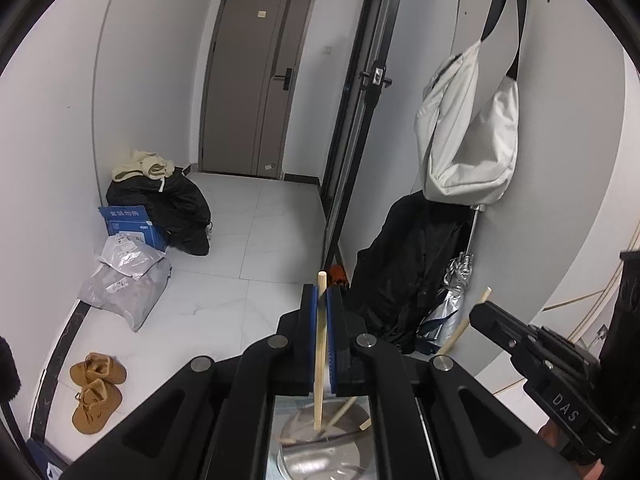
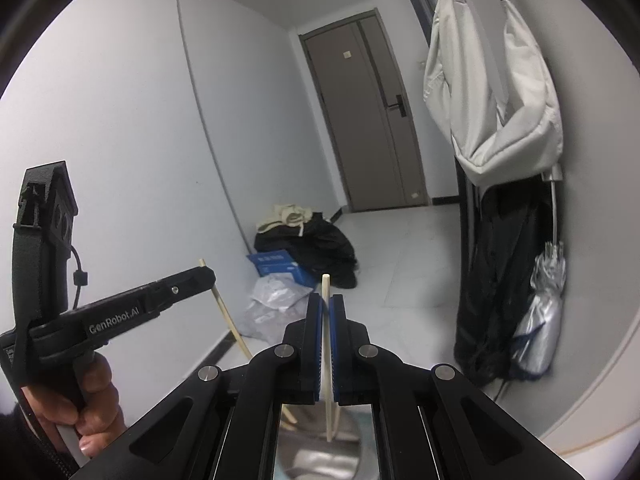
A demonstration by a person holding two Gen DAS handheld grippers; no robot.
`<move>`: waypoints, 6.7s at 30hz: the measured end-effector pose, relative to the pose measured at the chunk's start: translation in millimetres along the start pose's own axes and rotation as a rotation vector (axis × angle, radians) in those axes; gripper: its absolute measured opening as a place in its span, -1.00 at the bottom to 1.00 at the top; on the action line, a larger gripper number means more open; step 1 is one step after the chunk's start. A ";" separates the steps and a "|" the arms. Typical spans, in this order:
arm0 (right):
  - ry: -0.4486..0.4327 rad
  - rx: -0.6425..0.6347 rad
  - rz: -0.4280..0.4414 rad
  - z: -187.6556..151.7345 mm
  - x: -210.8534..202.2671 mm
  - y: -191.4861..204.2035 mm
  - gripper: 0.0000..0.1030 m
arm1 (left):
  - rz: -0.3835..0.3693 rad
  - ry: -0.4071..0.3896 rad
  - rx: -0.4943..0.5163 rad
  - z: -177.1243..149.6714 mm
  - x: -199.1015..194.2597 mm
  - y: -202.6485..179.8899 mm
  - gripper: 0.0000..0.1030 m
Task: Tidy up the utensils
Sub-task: 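Lower both chopsticks into the holder compartments and open both grippers, then withdraw both open grippers up from the holder, then lower the right gripper onto the chopstick pile and grasp one, then grasp a chopstick with the left gripper while the right gripper lifts its chopstick, then carry both held chopsticks up above the white holder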
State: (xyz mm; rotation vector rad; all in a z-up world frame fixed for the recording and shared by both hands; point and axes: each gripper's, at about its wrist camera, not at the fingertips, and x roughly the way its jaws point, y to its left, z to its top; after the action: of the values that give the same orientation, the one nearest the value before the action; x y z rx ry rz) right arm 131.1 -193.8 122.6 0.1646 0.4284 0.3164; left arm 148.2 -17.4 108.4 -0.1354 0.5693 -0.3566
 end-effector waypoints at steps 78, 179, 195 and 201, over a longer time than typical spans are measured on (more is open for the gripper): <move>0.271 0.044 -0.017 -224.6 -56.3 21.1 0.46 | 0.190 0.141 -0.156 -207.1 -36.3 38.4 0.79; 0.199 0.578 -0.024 -229.3 -33.2 -102.1 -0.93 | 0.110 0.604 -0.071 -231.9 68.5 20.7 -0.88; 0.207 0.536 -0.030 -232.9 -33.3 -90.0 -0.93 | 0.072 0.633 -0.198 -229.9 82.5 51.2 -0.86; 0.215 0.521 -0.025 -233.2 -30.4 -85.6 -0.93 | 0.063 0.687 -0.164 -236.7 83.1 49.6 -0.47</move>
State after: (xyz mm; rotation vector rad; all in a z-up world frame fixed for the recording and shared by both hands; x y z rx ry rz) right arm 26.9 -263.2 -94.1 0.6369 0.7205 0.1923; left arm 97.8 -8.2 -142.2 -0.1521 1.2810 -0.2900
